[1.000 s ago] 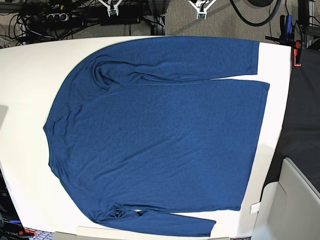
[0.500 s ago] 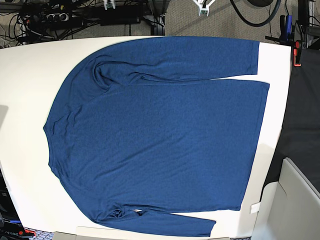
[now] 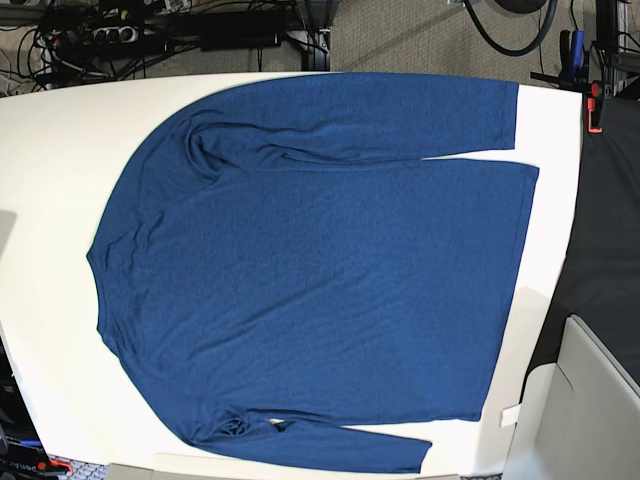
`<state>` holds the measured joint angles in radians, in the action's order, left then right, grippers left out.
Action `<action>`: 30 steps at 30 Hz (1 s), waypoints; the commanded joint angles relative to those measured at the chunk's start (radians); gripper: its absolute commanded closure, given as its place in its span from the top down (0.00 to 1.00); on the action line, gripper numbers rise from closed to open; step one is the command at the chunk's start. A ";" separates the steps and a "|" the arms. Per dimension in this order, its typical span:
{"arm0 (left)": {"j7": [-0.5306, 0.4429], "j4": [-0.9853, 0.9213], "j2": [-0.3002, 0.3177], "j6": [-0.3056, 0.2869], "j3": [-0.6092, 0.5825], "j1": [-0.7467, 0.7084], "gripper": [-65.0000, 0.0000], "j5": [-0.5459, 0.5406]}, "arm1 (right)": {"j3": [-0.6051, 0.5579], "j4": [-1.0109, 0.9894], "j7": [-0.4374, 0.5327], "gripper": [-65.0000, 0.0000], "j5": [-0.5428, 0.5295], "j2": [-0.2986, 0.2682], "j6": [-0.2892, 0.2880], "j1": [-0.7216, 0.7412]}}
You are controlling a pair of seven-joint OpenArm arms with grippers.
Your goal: Fold the T-shirt properly
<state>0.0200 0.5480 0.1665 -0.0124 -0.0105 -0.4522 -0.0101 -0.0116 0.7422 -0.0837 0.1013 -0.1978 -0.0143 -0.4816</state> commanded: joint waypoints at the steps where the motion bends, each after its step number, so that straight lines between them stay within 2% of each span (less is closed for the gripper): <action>1: -0.019 0.054 0.008 0.004 0.002 -0.035 0.00 0.000 | 0.002 0.049 0.012 0.00 -0.004 -0.013 0.003 -0.038; 6: -0.019 0.347 0.043 0.004 0.005 -0.205 0.00 0.000 | 0.008 0.250 0.011 0.00 -0.004 -0.047 0.003 -0.153; 11: -0.019 0.731 0.061 0.004 0.007 -0.405 0.00 0.000 | 0.008 0.474 0.011 0.00 -0.007 -0.107 0.003 -0.297; 18: -0.018 1.035 0.063 0.004 0.008 -0.546 0.00 0.000 | 0.009 0.782 0.012 0.00 -0.008 -0.167 0.003 -0.474; 22: -0.016 1.180 0.063 0.004 0.008 -0.596 0.00 0.000 | 0.060 0.936 0.012 0.00 -0.008 -0.173 0.003 -0.552; 26: 0.062 1.340 0.063 0.004 0.011 -0.623 0.00 0.000 | 0.140 1.089 0.012 0.00 -0.008 -0.170 0.003 -0.616; 30: 0.151 1.477 0.058 0.004 0.063 -0.627 0.00 0.000 | 0.206 1.227 0.012 0.00 -0.008 -0.170 0.003 -0.671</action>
<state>0.1688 2.0113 0.2214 -0.0071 0.0479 -1.0580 -0.0105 0.1879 1.9572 -0.0841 0.0971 -0.3622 -0.0166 -1.1381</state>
